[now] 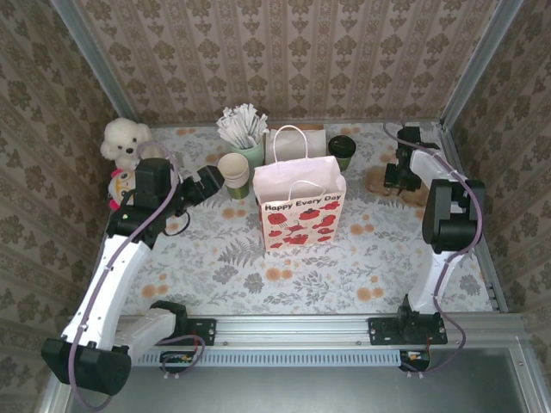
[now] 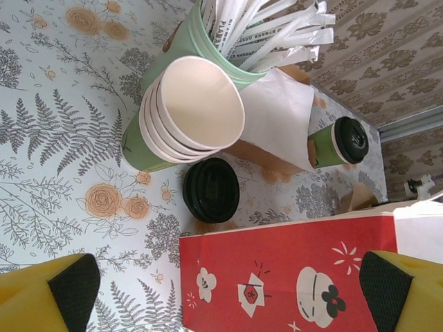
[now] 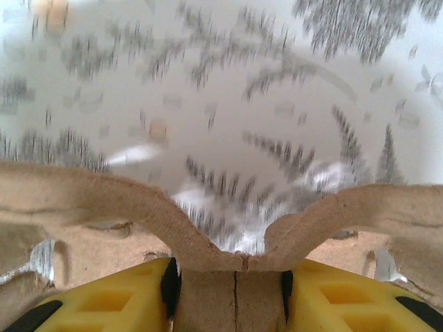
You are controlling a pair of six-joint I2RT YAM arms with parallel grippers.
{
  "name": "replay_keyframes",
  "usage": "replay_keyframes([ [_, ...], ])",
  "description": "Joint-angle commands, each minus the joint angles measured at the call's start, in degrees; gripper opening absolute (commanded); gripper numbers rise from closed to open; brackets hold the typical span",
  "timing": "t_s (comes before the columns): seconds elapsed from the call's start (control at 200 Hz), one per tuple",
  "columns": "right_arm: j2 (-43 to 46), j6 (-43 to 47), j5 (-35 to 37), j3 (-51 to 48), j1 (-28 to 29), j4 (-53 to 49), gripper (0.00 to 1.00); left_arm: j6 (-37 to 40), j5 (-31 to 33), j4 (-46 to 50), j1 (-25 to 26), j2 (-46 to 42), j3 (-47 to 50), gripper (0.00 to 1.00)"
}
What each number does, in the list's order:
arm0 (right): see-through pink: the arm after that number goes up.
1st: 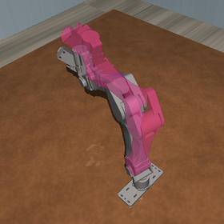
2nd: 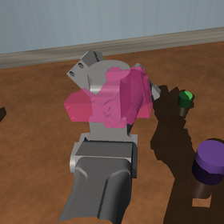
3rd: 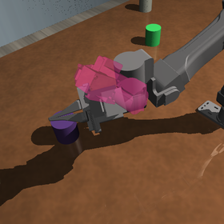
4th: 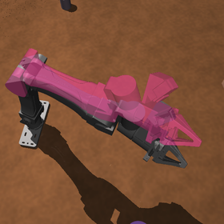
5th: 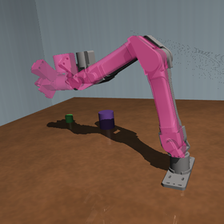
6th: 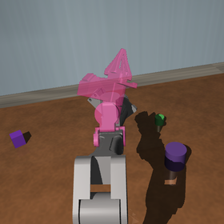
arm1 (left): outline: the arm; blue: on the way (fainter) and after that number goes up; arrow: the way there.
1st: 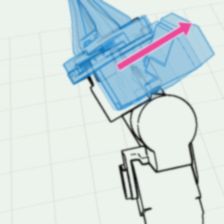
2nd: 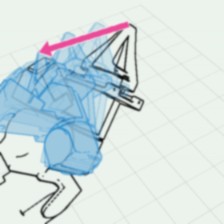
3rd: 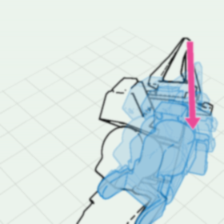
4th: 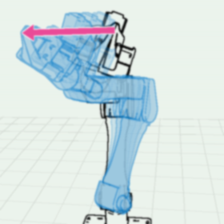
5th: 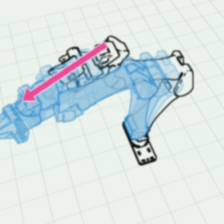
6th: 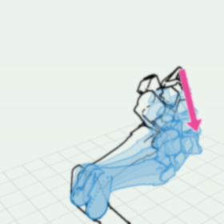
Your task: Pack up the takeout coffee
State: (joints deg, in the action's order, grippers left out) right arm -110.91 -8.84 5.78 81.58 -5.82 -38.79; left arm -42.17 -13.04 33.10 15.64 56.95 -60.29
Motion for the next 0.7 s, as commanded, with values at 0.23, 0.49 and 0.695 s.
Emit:
replay_keyframes([
  [0.23,5.5,8.7,-4.7,-7.9,6.3,-3.5,0.46,3.8,-5.8,-3.8,-0.3,4.6,-2.1,1.00],
  [0.49,5.3,6.1,-5.0,-9.3,9.6,-0.3,0.58,3.9,-4.7,-6.9,-0.4,2.2,0.5,1.00],
  [0.695,7.3,-1.9,0.1,-14.6,11.8,7.0,0.69,3.1,-2.3,-5.3,-0.5,1.6,1.2,1.00],
])
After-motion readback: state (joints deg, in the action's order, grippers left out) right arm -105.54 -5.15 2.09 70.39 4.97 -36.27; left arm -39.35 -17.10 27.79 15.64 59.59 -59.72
